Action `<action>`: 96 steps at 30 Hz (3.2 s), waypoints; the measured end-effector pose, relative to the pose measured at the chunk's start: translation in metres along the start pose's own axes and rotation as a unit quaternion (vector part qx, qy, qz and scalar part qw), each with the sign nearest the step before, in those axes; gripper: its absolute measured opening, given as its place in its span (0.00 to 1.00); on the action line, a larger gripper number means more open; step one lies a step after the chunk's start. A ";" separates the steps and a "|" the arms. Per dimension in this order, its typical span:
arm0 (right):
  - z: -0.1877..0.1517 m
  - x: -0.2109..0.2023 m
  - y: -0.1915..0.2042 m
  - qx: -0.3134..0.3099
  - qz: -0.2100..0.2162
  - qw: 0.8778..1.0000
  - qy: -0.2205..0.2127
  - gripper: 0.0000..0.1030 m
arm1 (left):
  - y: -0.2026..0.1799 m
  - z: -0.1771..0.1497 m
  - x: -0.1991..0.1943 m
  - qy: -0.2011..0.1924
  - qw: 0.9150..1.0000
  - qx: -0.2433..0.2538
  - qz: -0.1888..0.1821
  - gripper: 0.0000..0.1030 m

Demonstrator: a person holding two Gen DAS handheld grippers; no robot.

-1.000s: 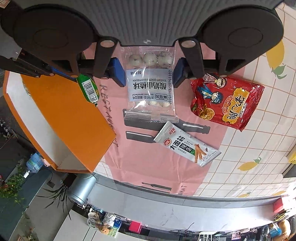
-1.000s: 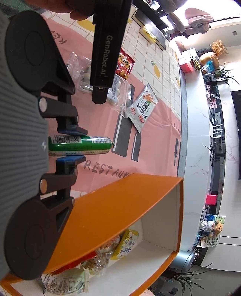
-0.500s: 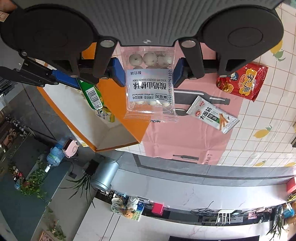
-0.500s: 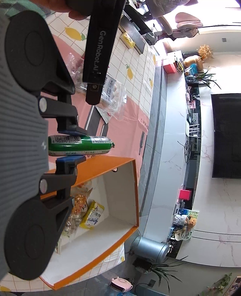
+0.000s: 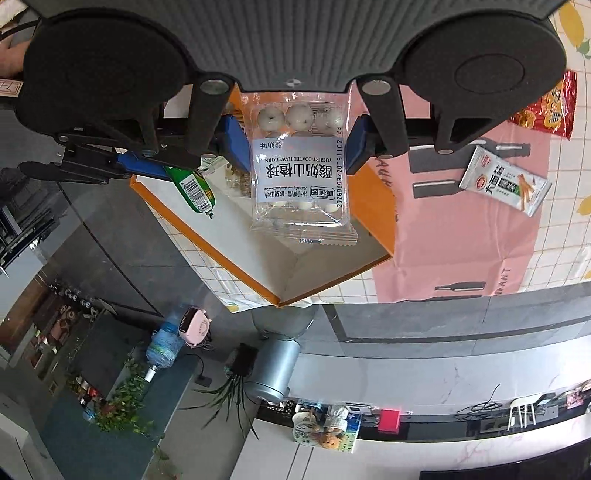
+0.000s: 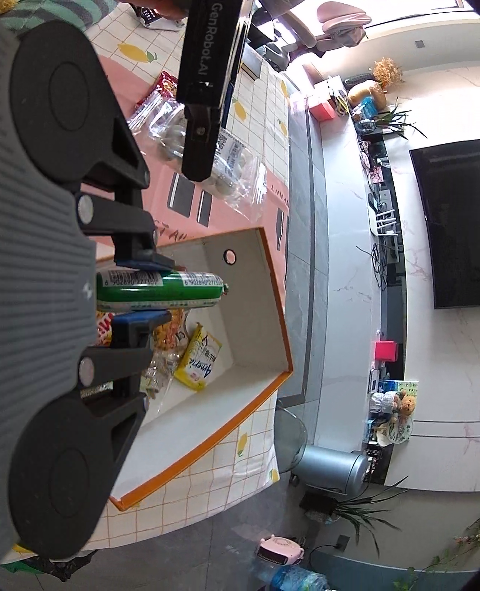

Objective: Organize snacks
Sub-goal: 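Carry both snacks into the orange box and open both tools, then withdraw both tools from the box toward the red bag and breadstick bag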

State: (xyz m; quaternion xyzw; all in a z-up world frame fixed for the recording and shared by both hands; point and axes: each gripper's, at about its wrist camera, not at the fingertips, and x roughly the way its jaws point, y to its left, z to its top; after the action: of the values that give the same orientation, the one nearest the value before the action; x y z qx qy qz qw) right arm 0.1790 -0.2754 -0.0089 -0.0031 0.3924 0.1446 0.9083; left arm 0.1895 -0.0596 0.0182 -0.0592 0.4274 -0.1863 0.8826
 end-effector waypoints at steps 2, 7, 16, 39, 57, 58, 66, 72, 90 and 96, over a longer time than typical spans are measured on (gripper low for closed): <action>0.002 0.005 -0.016 0.013 0.001 1.000 0.008 0.18 | -0.007 0.009 0.008 0.003 1.000 0.013 0.000 0.60; 0.007 0.023 -0.047 0.042 0.010 0.999 0.027 0.18 | -0.033 0.031 0.037 0.019 0.997 0.070 -0.001 0.60; 0.026 0.074 -0.075 0.043 0.021 0.997 0.061 0.18 | -0.048 0.049 0.109 0.080 0.985 0.153 0.024 0.60; 0.041 0.187 -0.077 -0.032 0.001 0.989 0.145 0.19 | -0.025 0.049 0.211 0.169 0.949 0.244 0.102 0.65; 0.052 0.165 -0.064 -0.027 -0.021 0.989 0.142 0.37 | -0.020 0.050 0.163 0.127 0.964 0.218 0.078 0.78; 0.052 0.161 -0.062 -0.027 -0.021 0.990 0.139 0.38 | -0.021 0.049 0.156 0.121 0.967 0.213 0.076 0.78; 0.047 0.124 -0.043 -0.034 -0.022 0.992 0.117 0.40 | -0.024 0.035 0.093 0.062 0.977 0.184 0.091 0.79; 0.035 0.090 -0.020 -0.018 -0.009 0.996 0.085 0.40 | -0.013 0.013 0.048 0.032 0.984 0.134 0.111 0.79; -0.032 0.036 0.100 0.022 0.048 0.998 -0.035 0.40 | 0.064 -0.064 -0.040 0.014 0.986 -0.029 0.161 0.79; -0.052 0.045 0.131 0.026 0.045 0.998 -0.035 0.40 | 0.098 -0.083 -0.047 0.022 0.982 -0.085 0.167 0.79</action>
State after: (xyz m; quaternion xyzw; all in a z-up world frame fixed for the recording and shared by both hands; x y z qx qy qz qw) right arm 0.1362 -0.1443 -0.0628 0.0432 0.3634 0.1749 0.9140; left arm 0.1254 0.0536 -0.0254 -0.0574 0.4650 -0.0003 0.8835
